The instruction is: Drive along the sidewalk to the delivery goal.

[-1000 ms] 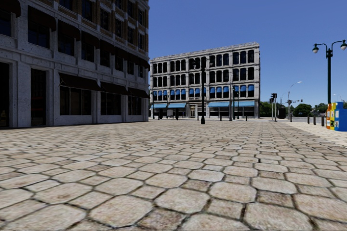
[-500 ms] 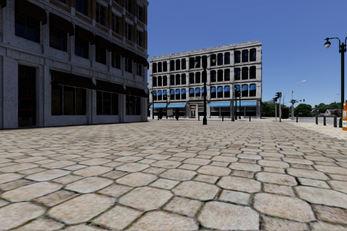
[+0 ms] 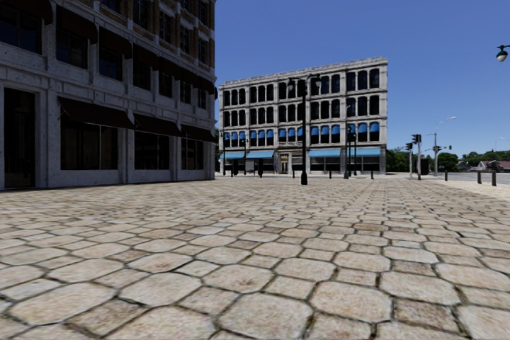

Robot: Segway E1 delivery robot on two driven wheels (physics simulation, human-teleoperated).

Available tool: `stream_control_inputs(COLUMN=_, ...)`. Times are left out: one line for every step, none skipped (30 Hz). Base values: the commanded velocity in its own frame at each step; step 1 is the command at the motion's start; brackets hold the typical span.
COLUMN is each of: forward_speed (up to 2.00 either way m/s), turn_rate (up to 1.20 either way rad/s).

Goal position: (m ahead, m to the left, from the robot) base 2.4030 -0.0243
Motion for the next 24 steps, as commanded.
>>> stream_control_inputs(forward_speed=2.0, turn_rate=0.0)
stream_control_inputs(forward_speed=2.0, turn_rate=0.0)
stream_control_inputs(forward_speed=2.0, turn_rate=0.0)
stream_control_inputs(forward_speed=2.0, turn_rate=0.0)
stream_control_inputs(forward_speed=2.0, turn_rate=0.0)
stream_control_inputs(forward_speed=2.0, turn_rate=0.0)
stream_control_inputs(forward_speed=2.0, turn_rate=0.0)
stream_control_inputs(forward_speed=2.0, turn_rate=0.0)
stream_control_inputs(forward_speed=2.0, turn_rate=0.0)
stream_control_inputs(forward_speed=2.0, turn_rate=0.0)
stream_control_inputs(forward_speed=2.0, turn_rate=0.0)
stream_control_inputs(forward_speed=2.0, turn_rate=0.0)
stream_control_inputs(forward_speed=2.0, turn_rate=0.0)
stream_control_inputs(forward_speed=2.0, turn_rate=0.0)
stream_control_inputs(forward_speed=2.0, turn_rate=0.0)
stream_control_inputs(forward_speed=2.0, turn_rate=0.0)
stream_control_inputs(forward_speed=2.0, turn_rate=0.0)
stream_control_inputs(forward_speed=2.0, turn_rate=0.0)
stream_control_inputs(forward_speed=1.92, turn_rate=0.0)
stream_control_inputs(forward_speed=1.92, turn_rate=0.0)
stream_control_inputs(forward_speed=1.63, turn_rate=0.0)
stream_control_inputs(forward_speed=1.51, turn_rate=0.0)
stream_control_inputs(forward_speed=1.42, turn_rate=0.02)
stream_control_inputs(forward_speed=1.42, turn_rate=0.02)
